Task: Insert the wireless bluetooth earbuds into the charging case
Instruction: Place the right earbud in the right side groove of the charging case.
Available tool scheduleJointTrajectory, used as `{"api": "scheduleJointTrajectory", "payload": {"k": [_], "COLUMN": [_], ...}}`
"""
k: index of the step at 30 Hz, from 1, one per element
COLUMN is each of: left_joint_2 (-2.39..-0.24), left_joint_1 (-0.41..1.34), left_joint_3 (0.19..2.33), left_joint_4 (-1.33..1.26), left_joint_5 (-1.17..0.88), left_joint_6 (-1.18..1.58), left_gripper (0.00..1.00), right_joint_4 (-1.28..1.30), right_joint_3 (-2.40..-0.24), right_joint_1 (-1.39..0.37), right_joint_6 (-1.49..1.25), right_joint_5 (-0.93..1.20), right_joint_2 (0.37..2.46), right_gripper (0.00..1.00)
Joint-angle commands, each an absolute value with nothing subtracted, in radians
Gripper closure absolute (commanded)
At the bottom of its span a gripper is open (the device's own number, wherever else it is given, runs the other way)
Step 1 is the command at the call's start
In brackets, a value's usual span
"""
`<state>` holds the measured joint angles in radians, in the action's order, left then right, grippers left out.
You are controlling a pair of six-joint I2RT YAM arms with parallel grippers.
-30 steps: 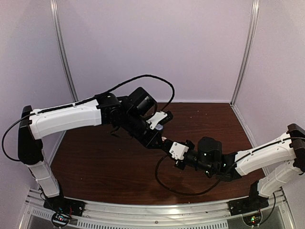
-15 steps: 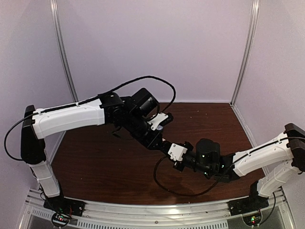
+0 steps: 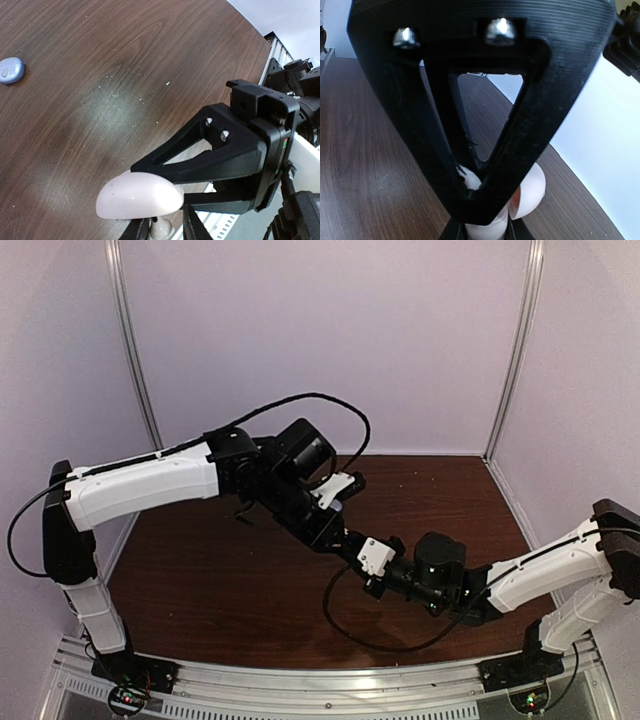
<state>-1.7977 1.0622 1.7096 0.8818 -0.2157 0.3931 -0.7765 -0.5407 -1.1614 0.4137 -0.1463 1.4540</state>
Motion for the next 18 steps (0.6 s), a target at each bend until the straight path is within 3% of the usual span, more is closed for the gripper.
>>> {"api": "scheduleJointTrajectory", "payload": {"k": [1,18], "left_joint_2": [-1.801,-1.747], "left_joint_1": [1.064,1.065], "left_joint_3": [1.747,1.76], "left_joint_4": [0.886,0.913], "left_joint_5": [-0.2,-0.204], "left_joint_6": [0.402,0.412], "left_gripper": [0.74,0.66], "right_joint_4": [-0.869,-0.866], "right_joint_3": [-0.528,-0.514], "right_joint_1": [-1.173,-1.159], "right_joint_6": [0.386,0.377], "right_joint_5": [-0.124,-0.121], "right_joint_2": [1.463,1.464], "right_gripper": [1.0,1.0]}}
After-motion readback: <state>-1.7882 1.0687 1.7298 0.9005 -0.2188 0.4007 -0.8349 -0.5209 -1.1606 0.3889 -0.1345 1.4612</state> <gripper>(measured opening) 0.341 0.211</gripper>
